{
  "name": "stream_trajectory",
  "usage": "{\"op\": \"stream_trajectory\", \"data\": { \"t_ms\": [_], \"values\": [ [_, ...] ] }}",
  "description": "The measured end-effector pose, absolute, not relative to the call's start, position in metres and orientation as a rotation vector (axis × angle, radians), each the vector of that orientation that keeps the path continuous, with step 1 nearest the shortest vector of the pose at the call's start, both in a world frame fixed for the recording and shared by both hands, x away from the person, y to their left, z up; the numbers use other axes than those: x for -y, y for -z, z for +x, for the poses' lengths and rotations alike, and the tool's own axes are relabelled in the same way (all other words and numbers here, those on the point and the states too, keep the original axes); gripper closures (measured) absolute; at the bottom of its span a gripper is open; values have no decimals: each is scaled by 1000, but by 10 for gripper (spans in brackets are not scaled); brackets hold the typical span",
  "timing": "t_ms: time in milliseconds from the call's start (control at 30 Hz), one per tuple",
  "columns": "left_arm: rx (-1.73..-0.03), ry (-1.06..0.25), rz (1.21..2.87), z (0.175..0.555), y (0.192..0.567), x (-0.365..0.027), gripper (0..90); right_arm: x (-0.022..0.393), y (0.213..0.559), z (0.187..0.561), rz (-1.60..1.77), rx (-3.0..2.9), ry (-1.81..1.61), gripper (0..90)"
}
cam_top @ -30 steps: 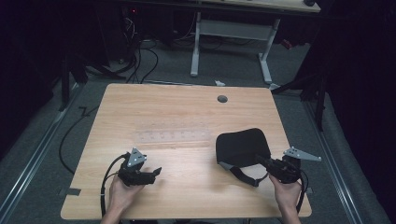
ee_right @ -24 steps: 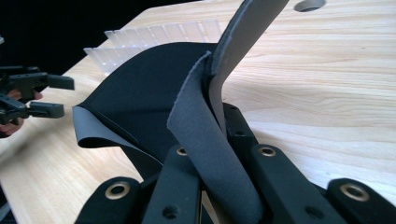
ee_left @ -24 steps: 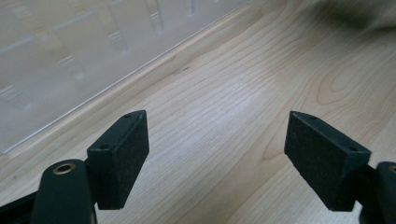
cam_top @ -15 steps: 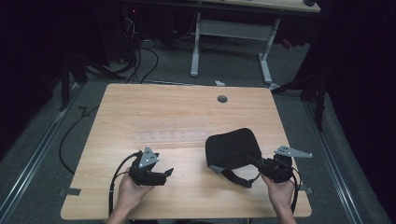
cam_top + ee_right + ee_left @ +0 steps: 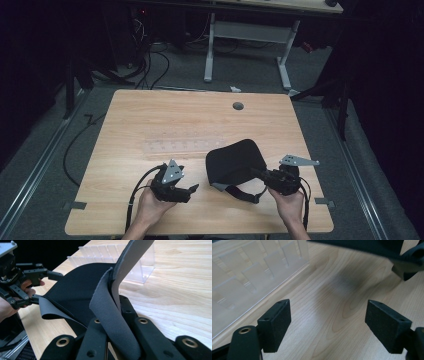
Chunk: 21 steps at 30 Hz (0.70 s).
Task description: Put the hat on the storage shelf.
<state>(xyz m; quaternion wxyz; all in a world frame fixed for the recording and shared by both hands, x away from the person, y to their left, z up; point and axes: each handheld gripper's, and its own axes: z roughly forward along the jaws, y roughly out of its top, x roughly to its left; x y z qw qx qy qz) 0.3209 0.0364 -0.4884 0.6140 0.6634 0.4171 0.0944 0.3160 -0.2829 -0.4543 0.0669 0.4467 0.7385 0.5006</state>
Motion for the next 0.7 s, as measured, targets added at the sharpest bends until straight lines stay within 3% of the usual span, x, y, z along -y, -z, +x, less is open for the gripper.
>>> {"op": "stream_trajectory", "data": {
  "t_ms": [700],
  "values": [
    [-881,-267,1567,314,487,-23,202,249,455,322,1289,-2335,-1391,859]
  ]
}}
